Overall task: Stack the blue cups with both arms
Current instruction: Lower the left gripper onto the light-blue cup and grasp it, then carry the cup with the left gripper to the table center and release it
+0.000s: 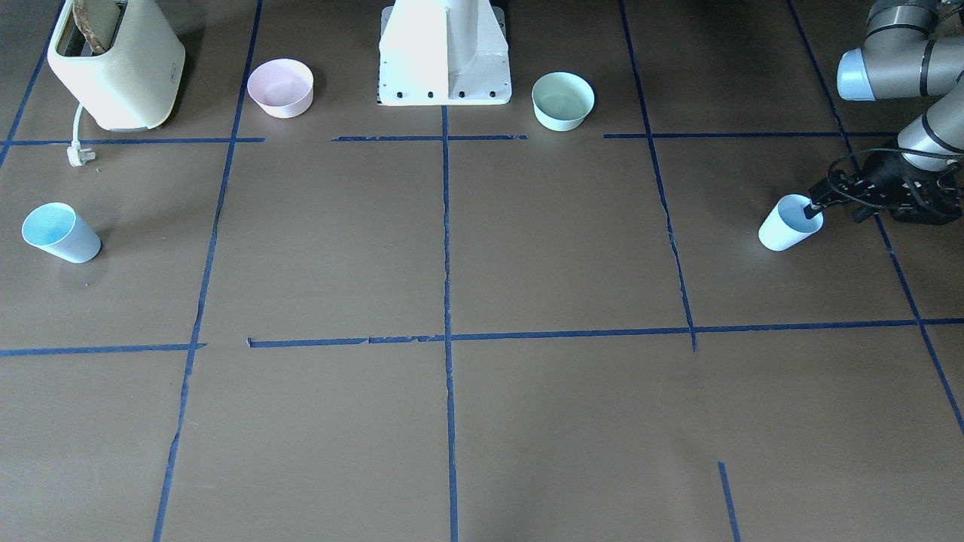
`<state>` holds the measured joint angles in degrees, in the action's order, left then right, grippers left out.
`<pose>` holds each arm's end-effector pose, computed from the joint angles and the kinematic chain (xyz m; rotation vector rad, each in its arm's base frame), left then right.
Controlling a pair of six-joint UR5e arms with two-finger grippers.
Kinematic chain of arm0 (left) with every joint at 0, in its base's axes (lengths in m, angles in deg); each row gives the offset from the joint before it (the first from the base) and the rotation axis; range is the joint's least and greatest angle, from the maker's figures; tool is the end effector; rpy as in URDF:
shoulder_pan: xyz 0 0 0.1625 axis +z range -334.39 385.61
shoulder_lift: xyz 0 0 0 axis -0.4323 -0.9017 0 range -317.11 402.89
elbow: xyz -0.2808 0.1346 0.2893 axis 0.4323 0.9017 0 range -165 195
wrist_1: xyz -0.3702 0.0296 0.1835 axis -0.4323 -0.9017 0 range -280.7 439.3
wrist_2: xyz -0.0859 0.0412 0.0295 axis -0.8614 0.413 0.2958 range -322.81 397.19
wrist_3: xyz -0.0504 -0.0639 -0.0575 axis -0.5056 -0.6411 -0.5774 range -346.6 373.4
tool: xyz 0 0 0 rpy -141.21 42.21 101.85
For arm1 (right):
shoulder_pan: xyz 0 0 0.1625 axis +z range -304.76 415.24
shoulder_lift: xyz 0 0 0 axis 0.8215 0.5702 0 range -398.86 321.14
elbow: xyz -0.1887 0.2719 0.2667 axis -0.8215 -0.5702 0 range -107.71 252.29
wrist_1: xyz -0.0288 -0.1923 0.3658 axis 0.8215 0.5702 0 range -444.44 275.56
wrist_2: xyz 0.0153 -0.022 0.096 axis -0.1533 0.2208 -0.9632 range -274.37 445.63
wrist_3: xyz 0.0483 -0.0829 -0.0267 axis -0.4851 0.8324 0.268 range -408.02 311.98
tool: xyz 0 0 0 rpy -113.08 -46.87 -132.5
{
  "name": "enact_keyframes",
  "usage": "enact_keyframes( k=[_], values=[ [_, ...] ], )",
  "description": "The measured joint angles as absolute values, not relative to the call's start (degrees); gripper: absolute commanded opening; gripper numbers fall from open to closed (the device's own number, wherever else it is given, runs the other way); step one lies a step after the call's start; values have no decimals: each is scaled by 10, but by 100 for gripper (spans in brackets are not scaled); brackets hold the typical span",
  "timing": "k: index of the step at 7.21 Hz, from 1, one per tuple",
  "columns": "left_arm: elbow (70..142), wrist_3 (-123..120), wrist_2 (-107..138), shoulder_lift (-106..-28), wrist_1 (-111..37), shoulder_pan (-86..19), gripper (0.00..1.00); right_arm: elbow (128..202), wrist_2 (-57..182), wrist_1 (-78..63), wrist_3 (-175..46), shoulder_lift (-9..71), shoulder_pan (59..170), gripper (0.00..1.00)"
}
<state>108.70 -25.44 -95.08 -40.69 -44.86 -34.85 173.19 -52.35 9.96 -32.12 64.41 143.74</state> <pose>0.1729 -0.4398 0.6143 0.0292 0.8871 0.0509 0.0492 -0.3868 0.6704 -0.0055 -0.8458 -0.2360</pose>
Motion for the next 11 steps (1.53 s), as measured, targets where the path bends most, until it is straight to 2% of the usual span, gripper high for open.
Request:
enact_keyframes(
  k=[1, 3, 4, 8, 11],
  values=[
    [1083, -254, -950, -407, -448, -347, 28, 1732, -524, 100, -321, 644, 1437, 100],
    [1073, -255, -950, -413, -448, -343, 9, 1732, -524, 100, -321, 644, 1437, 100],
    [1070, -255, -950, -418, -448, -340, 4, 1732, -524, 100, -321, 644, 1437, 100],
    [1081, -260, -958, -470, -412, -339, 0, 1732, -524, 100, -321, 644, 1437, 100],
    [1116, -277, -954, -587, -303, -323, 3, 1732, -524, 100, -321, 644, 1437, 100]
  ],
)
